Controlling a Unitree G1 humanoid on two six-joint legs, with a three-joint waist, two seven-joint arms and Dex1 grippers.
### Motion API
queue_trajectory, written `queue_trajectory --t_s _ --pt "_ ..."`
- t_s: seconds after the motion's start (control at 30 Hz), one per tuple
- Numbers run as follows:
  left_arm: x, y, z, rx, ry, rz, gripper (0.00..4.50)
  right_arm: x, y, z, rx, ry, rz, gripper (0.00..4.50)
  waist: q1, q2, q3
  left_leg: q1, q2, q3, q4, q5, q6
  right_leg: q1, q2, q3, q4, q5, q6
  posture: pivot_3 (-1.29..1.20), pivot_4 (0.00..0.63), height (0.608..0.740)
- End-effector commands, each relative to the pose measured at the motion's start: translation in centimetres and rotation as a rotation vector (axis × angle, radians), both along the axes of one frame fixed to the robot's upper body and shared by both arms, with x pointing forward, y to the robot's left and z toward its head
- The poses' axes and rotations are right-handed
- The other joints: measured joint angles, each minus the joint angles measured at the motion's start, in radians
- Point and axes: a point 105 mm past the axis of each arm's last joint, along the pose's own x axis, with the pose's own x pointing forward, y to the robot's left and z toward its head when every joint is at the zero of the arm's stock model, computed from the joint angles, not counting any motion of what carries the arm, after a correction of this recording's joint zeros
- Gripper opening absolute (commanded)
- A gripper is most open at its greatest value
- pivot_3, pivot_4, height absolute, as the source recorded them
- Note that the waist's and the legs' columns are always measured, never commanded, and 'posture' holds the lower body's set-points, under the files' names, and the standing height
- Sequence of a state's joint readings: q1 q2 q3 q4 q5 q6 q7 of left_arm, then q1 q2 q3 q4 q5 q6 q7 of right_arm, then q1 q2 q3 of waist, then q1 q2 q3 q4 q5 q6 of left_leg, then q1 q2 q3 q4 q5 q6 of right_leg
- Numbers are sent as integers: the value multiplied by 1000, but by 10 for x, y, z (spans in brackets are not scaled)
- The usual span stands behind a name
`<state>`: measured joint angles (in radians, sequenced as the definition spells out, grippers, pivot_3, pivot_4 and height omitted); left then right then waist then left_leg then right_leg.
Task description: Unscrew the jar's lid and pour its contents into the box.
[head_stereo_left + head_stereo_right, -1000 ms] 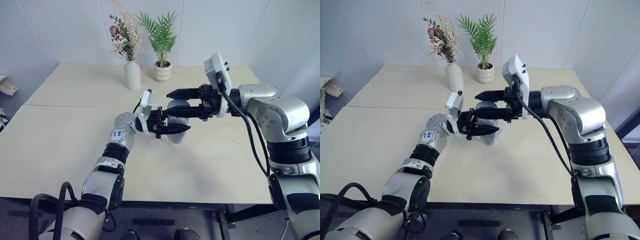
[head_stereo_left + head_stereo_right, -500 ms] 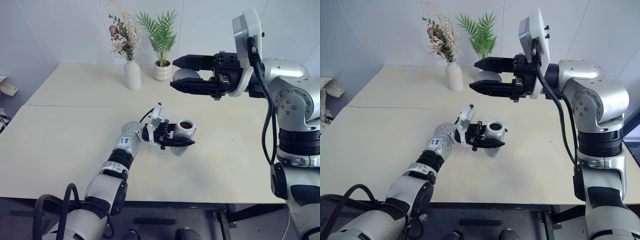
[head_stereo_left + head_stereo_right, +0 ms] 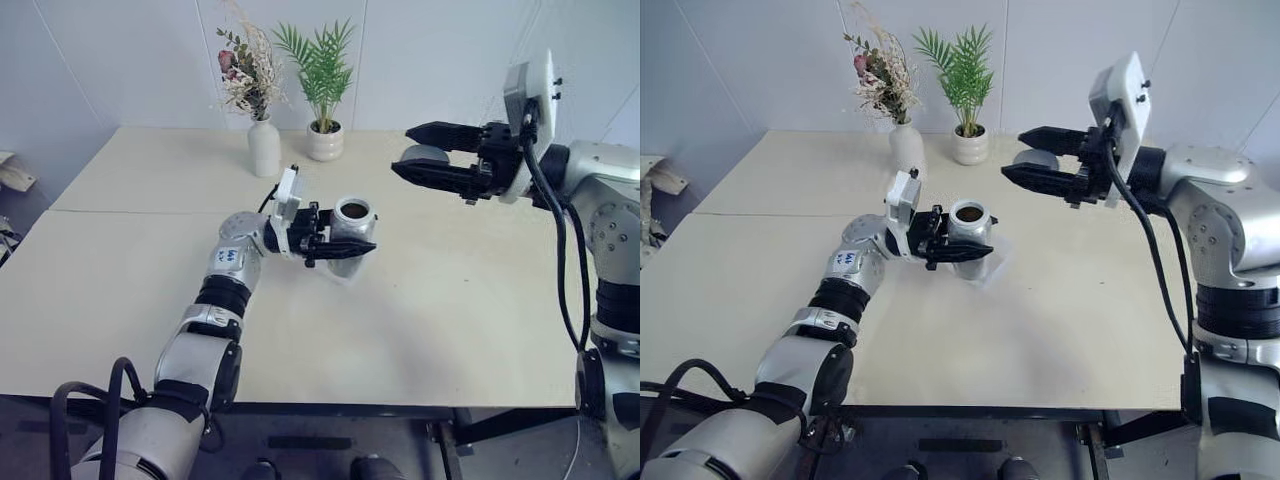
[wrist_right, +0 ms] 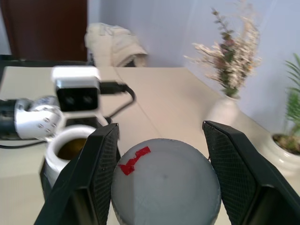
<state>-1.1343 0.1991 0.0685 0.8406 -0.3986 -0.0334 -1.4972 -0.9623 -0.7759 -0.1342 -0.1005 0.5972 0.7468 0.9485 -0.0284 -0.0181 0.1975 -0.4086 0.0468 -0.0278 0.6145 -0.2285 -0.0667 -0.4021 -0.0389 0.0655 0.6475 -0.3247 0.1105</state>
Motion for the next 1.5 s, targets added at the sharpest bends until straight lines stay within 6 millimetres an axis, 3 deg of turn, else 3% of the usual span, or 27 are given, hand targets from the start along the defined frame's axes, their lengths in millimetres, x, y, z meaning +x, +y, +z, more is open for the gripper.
queue_trajectory --t_s 0.03,0.2,0.3,0.37,0.43,0.53,0.67,0.8,0.9,1.1,1.2,1.3,1.5 --pt "5 19 20 -24 -55 77 2250 -7 -23 0 -4 -42 -133 2558 0 0 0 0 0 0 0 0 0 0 0 0 0 0 0 0 150 740" --pt "11 38 23 -30 -52 161 2250 -10 -34 -27 -16 24 -223 2558 1 0 0 0 0 1 0 0 0 -1 0 1 1 0 0 0 150 740" --pt "20 60 21 -36 -31 277 2250 -4 -41 -65 7 106 -328 2558 0 0 0 0 0 1 0 0 0 -1 0 2 1 0 0 0 150 740" --pt "22 68 19 -33 -21 320 2250 -1 -43 -77 31 119 -377 2558 -5 0 0 1 0 2 0 0 0 -1 0 3 1 0 0 0 150 740" --pt "26 81 15 -40 -5 388 2250 0 -42 -108 56 193 -424 2558 -2 -1 0 2 0 5 0 0 0 -2 0 6 4 0 1 0 150 740" --pt "31 96 11 -50 12 469 2250 2 -44 -139 86 257 -494 2558 0 -1 0 2 0 7 1 1 0 -4 1 9 6 0 1 0 150 740" --pt "36 108 7 -62 26 537 2250 10 -49 -161 156 283 -583 2558 -2 -2 1 2 0 11 2 1 0 -6 1 15 8 1 3 0 150 740" --pt "44 120 4 -90 40 630 2250 20 -60 -207 206 368 -704 2558 -1 -5 0 2 0 12 3 1 0 -6 3 18 8 2 4 0 150 740" --pt "48 123 3 -101 38 666 2250 21 -57 -224 206 396 -716 2558 -1 -5 0 2 0 14 3 1 1 -6 3 20 8 2 5 0 150 740" --pt "55 127 5 -115 34 712 2250 22 -56 -238 177 389 -740 2558 -4 -5 0 3 0 15 3 1 1 -7 3 21 8 2 5 0 150 740" --pt "55 126 6 -113 31 711 2250 22 -57 -237 136 367 -746 3518 -4 -5 0 3 0 15 4 1 1 -7 3 21 8 3 6 0 150 740" --pt "57 124 7 -112 29 710 2250 17 -54 -228 88 318 -722 4480 -2 -5 0 2 0 15 4 1 1 -7 3 21 8 3 6 0 150 740" --pt "58 114 9 -80 -11 678 2250 4 -48 -190 52 218 -631 4480 -2 -5 0 2 0 16 3 1 1 -7 3 22 7 3 6 0 150 740"
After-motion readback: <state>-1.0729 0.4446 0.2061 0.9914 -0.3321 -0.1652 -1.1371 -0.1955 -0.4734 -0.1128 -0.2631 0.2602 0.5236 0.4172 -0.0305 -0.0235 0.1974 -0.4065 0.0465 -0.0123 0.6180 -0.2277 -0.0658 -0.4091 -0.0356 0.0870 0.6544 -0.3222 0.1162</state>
